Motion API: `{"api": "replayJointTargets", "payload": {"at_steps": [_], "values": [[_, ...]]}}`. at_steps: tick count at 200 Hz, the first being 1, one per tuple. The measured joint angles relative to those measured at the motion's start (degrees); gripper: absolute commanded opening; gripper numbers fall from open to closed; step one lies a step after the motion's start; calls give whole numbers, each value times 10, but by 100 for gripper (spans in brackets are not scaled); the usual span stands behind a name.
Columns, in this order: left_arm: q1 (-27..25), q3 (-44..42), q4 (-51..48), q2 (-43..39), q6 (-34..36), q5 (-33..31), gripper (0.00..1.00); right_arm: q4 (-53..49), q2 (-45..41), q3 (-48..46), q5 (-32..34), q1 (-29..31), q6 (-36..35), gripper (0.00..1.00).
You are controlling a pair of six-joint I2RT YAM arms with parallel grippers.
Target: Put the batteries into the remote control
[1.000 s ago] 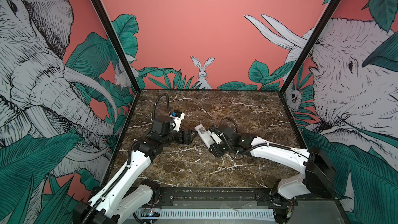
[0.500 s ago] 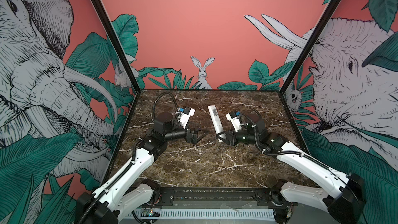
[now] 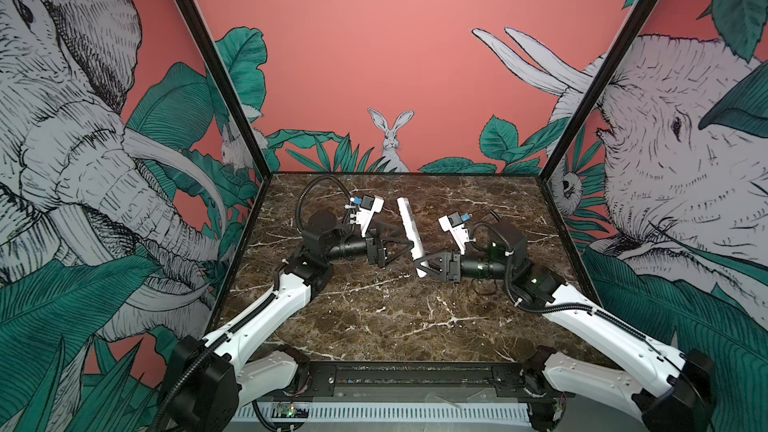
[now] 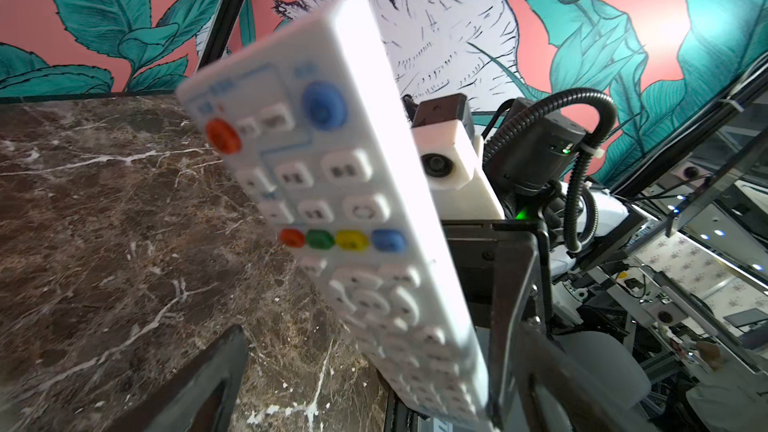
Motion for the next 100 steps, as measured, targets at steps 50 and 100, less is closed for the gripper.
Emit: {"api": "replayJointTargets", "payload": {"at_steps": [50,100], "values": [[-3,4,123,32,-72,47,99,49,-7,-2,-30,0,26,33],[-17,17,172,33,-94,72,95,90,-5,-16,-50,0,49,33]]}}
